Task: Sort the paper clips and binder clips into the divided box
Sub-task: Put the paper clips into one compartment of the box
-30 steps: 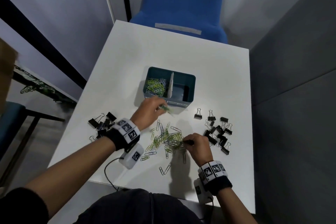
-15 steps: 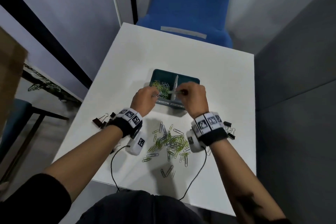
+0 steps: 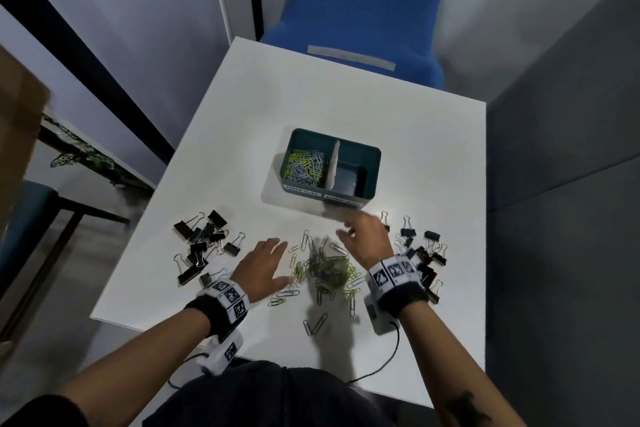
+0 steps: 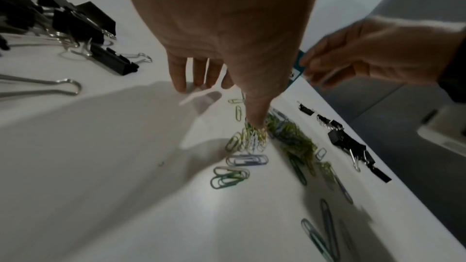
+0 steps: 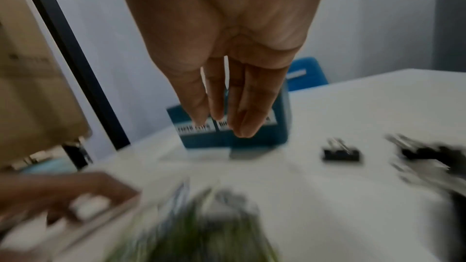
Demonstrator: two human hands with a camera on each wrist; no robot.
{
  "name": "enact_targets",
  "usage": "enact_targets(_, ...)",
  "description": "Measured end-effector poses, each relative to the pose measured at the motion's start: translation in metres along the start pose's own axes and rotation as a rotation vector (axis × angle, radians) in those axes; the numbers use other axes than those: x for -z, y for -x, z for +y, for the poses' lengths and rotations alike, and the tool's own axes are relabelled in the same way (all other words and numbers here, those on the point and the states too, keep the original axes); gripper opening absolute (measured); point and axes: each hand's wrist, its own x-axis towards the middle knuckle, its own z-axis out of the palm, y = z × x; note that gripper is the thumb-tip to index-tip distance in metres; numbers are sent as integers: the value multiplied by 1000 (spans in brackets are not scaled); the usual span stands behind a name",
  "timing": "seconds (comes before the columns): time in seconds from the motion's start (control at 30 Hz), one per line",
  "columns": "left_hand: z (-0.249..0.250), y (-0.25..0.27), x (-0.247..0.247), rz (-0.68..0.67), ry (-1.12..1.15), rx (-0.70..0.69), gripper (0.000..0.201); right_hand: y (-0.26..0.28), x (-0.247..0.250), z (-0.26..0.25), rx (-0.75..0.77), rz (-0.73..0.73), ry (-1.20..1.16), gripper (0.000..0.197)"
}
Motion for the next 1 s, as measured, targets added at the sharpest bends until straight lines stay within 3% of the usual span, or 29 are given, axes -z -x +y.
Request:
enact_targets(0.1, 5, -6, -10, -43, -40, -61, 90, 29, -40, 35, -143, -235, 58, 64)
enact_targets(0.2, 24, -15, -13, -63, -112, -130, 93, 50, -68, 43, -110, -332, 129, 94)
enact_targets(0.37, 45, -23, -18, -100, -205, -224, 92, 68, -94, 26, 42, -362, 206, 87)
enact_targets(0.53, 29, -9, -11, -67, -113, -361, 79, 87, -88, 35, 96, -254, 7, 73)
enact_targets(0.67, 7, 17, -10, 44, -96, -255, 72, 107, -77, 60, -115, -103, -2, 69)
enact_targets(0.77, -1, 35, -14, -19, -53, -92, 86, 118, -75, 72, -223, -106, -17, 76)
enact_targets(0.87, 2, 37, -20, -87, -5, -28, 107, 117, -80, 67, -227, -153, -16, 86)
enact_targets(1.0, 28, 27, -28, -52, 12, -81, 109, 105, -92, 40, -160, -181, -1, 88)
